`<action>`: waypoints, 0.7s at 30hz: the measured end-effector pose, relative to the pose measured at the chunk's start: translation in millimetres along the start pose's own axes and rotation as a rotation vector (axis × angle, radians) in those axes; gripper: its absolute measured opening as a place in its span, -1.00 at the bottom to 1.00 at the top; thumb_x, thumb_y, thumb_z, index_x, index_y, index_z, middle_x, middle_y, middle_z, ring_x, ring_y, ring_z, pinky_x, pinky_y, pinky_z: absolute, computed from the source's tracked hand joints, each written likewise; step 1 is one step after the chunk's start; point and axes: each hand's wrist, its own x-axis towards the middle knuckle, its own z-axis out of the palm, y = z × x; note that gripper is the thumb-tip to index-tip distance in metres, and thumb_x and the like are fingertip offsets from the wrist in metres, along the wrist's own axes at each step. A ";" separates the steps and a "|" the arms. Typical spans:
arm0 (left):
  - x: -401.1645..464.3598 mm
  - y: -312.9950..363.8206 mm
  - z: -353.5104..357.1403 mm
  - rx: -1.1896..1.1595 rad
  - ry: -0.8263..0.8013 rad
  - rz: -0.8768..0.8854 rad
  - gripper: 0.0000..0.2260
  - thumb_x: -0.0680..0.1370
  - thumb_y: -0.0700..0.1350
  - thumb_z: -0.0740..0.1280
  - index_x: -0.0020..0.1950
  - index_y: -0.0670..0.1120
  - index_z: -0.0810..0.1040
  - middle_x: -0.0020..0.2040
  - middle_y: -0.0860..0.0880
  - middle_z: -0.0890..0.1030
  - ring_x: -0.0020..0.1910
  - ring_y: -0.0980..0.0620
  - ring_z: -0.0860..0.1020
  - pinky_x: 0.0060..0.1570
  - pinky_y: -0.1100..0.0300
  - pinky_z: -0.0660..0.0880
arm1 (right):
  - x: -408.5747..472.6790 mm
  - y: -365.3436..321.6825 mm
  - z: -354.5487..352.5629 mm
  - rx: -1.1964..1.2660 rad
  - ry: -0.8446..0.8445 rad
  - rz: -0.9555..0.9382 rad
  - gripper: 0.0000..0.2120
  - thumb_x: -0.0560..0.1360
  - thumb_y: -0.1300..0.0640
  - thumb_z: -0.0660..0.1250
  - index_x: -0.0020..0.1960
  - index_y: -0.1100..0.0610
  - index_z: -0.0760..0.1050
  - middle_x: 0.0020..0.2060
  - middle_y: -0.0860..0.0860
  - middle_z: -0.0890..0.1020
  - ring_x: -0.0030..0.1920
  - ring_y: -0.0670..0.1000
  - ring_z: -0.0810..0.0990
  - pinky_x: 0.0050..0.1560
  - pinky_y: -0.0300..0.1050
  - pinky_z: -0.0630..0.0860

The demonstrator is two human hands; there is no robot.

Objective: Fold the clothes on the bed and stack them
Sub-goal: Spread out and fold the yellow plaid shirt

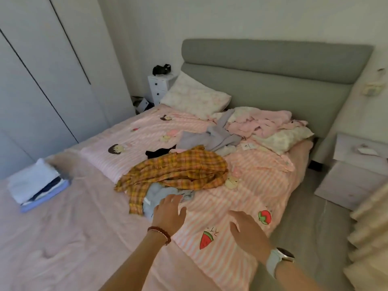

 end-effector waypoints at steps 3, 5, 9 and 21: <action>62.7 1.8 2.9 -0.035 -0.021 -0.057 -0.58 0.59 0.00 0.17 0.44 -0.05 0.28 0.42 -0.05 0.32 0.38 -0.08 0.29 0.32 0.03 0.30 | 73.5 12.4 -11.1 0.015 -0.079 -0.044 -0.58 0.62 0.07 0.03 0.47 0.03 0.16 0.41 -0.05 0.29 0.41 -0.02 0.24 0.37 -0.10 0.26; 108.7 4.7 6.5 -0.026 -0.034 -0.096 -0.57 0.59 -0.03 0.16 0.45 -0.05 0.24 0.43 -0.06 0.29 0.38 -0.09 0.28 0.30 0.02 0.32 | 127.5 23.3 -19.1 0.011 -0.109 -0.058 -0.57 0.62 0.06 0.03 0.48 0.03 0.14 0.43 -0.03 0.27 0.43 -0.01 0.22 0.38 -0.10 0.24; 198.2 7.3 29.5 -0.013 -0.130 -0.217 -0.57 0.59 -0.04 0.17 0.46 -0.03 0.22 0.43 -0.09 0.28 0.39 -0.11 0.26 0.32 0.01 0.31 | 236.1 57.5 -25.6 -0.075 -0.154 -0.077 -0.56 0.62 0.03 0.05 0.48 0.06 0.14 0.42 -0.01 0.29 0.40 0.03 0.26 0.30 -0.07 0.35; 338.1 -11.8 120.8 0.215 -0.254 -0.320 -0.60 0.59 0.01 0.21 0.42 0.07 0.28 0.52 -0.02 0.10 0.50 -0.11 0.04 0.40 -0.13 0.09 | 419.0 125.3 22.0 -0.366 -0.311 -0.172 -0.31 0.56 -0.10 0.18 0.52 -0.06 -0.15 0.51 0.08 -0.21 0.50 0.18 -0.06 0.37 0.07 0.27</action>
